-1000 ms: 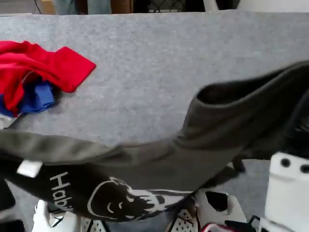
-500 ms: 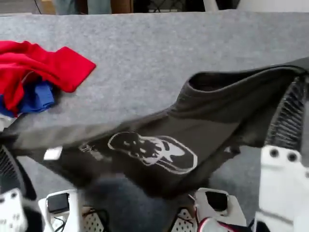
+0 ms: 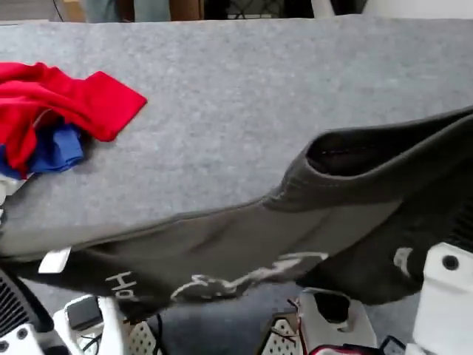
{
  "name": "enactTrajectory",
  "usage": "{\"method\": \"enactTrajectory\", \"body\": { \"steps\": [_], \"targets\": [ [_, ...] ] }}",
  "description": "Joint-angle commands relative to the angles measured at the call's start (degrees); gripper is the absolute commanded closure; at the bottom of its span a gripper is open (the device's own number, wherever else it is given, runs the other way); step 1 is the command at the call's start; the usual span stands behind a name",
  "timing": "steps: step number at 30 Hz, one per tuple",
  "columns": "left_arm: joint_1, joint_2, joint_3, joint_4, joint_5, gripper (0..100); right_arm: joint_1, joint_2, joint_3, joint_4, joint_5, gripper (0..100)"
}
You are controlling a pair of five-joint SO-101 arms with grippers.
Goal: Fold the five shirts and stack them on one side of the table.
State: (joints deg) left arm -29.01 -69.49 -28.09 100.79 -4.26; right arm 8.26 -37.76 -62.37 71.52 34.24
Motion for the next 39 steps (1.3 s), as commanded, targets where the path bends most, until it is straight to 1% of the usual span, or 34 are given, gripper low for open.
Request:
{"method": "enactTrajectory", "body": {
  "steps": [1,5,8,11,13,15,18,20,22,24,25,26,28,31,36,37,39],
  "targets": [
    [-0.1,0.2,0.4,0.1,-0.6,97,0.6,0.2,1.0,3.1,0.5,98.5],
    [0.0,0.2,0.5,0.1,-0.6,97,0.6,0.2,1.0,8.8,0.3,98.5],
    [0.1,0.5,2.2,0.0,-0.9,97,0.6,0.2,3.2,11.1,0.4,98.5],
    [0.2,0.9,10.6,-1.3,-0.7,97,0.5,0.2,9.0,10.9,0.4,98.5],
    [0.2,0.4,20.1,-6.8,-0.6,97,0.5,0.2,15.2,9.0,0.4,98.5],
    [0.7,0.4,31.0,-15.3,-0.6,97,0.4,0.2,23.0,4.3,0.0,98.5],
    [6.5,1.0,47.7,-32.5,-0.6,97,0.5,0.3,37.5,-7.7,0.0,98.5],
    [10.5,1.3,60.1,-46.6,-1.0,97,-0.1,0.7,49.0,-18.7,0.4,98.5],
    [12.7,3.0,71.1,-62.2,-1.0,97,-1.8,1.6,59.1,-30.7,0.4,98.5],
    [13.1,6.4,77.8,-76.9,-0.7,97,-2.3,3.2,67.6,-41.6,0.4,98.5],
    [13.1,8.9,79.5,-82.8,-0.8,97,-3.1,4.4,71.0,-47.0,0.4,98.5],
    [13.1,11.6,80.0,-87.6,-1.0,97,-4.0,5.9,73.4,-51.9,0.4,98.5],
    [13.0,17.9,77.8,-92.4,-1.0,97,-5.0,9.7,76.3,-60.2,0.4,98.5],
    [13.0,28.0,69.7,-93.0,-1.0,97,-5.4,16.4,74.8,-66.9,0.4,98.5],
    [12.9,43.7,55.5,-92.8,-1.0,97,-5.0,28.4,63.3,-66.5,0.3,98.5],
    [12.9,46.1,53.5,-92.6,-1.0,97,-5.0,30.4,61.0,-65.1,0.2,98.5],
    [13.2,48.8,50.0,-89.3,-1.1,97,-5.3,34.0,56.3,-60.6,0.2,98.5]
  ]
}}
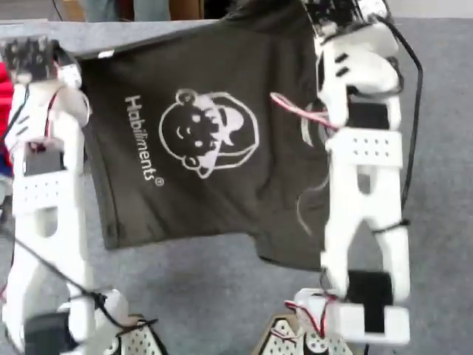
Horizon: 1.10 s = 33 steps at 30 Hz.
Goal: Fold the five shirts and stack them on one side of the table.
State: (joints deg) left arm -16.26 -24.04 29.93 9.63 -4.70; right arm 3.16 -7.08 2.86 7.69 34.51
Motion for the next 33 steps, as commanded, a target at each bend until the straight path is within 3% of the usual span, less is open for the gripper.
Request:
{"method": "enactTrajectory", "body": {
  "steps": [1,9,16,19,23,27,33],
  "targets": [
    [0.6,4.0,-9.2,3.8,-0.6,97,-0.2,4.7,-10.9,5.5,-0.2,98.5],
    [0.5,4.8,-10.2,19.7,-0.6,97,-0.1,9.0,-17.3,23.0,-0.1,98.5],
    [0.1,3.4,-9.9,42.7,-0.6,97,0.3,4.9,-17.4,50.0,0.0,98.5],
    [0.7,-1.4,-6.7,48.9,-0.6,97,0.4,2.0,-17.0,60.4,0.6,98.5],
    [5.2,-13.5,5.2,50.4,-0.7,97,0.7,-1.9,-12.7,65.8,4.8,98.5],
    [11.1,-26.5,26.3,45.1,-4.1,97,0.7,-9.2,0.7,66.7,12.0,98.5],
    [8.0,-38.6,46.9,38.9,-5.5,97,3.4,-27.6,26.3,59.8,14.7,98.5]
  ]
}}
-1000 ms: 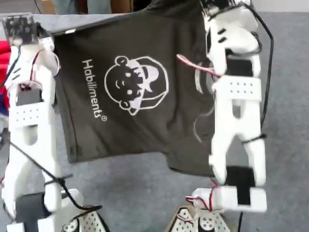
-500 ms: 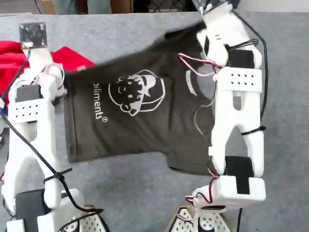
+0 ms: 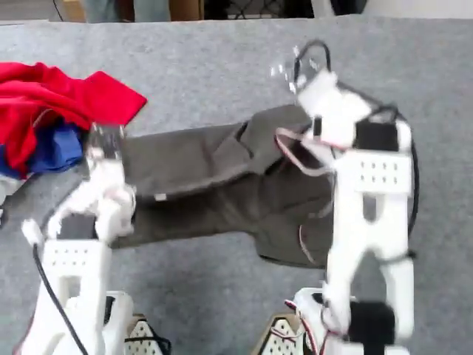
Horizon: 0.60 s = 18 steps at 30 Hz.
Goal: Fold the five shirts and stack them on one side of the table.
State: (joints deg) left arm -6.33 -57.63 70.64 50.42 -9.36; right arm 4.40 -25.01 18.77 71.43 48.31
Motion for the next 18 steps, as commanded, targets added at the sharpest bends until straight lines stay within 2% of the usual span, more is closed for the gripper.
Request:
{"method": "enactTrajectory", "body": {
  "steps": [1,9,18],
  "targets": [
    [-2.8,-5.9,7.4,-1.8,-0.9,97,3.3,-12.5,14.6,-5.5,0.9,98.5],
    [-4.5,-7.0,11.9,-2.1,-4.6,97,8.3,-33.6,37.1,-7.2,5.4,98.5],
    [-7.1,-7.1,10.2,-2.4,-6.4,97,13.5,-48.3,48.7,-2.1,11.3,98.5]
  ]
}}
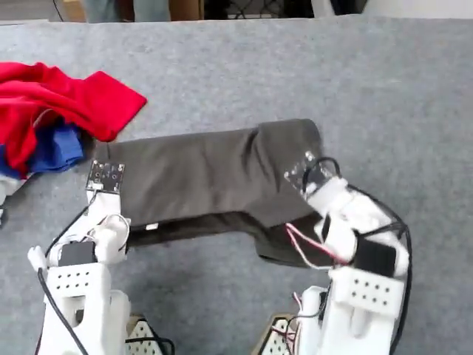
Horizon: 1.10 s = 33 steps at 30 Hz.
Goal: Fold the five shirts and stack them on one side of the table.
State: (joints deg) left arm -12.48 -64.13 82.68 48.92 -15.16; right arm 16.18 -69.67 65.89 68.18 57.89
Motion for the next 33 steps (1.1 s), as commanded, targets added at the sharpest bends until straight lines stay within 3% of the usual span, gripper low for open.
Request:
{"method": "enactTrajectory", "body": {
  "steps": [1,10,16,23,28,33],
  "targets": [
    [-0.9,-0.5,-2.6,-1.4,-0.6,97,2.1,-4.8,2.5,1.4,2.1,98.5],
    [-0.6,-0.4,-1.2,-6.9,-0.6,97,2.1,-11.6,8.1,6.2,6.6,98.5],
    [-0.7,-0.4,0.7,-6.2,-0.8,97,1.8,-13.8,10.9,6.5,7.2,98.5],
    [-1.0,-0.5,0.3,-1.1,-8.7,97,2.1,-13.8,12.0,6.5,10.1,98.5],
    [-1.2,-1.0,0.2,3.1,-9.4,82,2.5,-13.8,11.7,6.7,15.2,94.6],
    [-2.7,-1.0,-5.4,9.6,-6.3,75,6.8,-13.8,10.0,7.3,14.6,86.1]
  ]
}}
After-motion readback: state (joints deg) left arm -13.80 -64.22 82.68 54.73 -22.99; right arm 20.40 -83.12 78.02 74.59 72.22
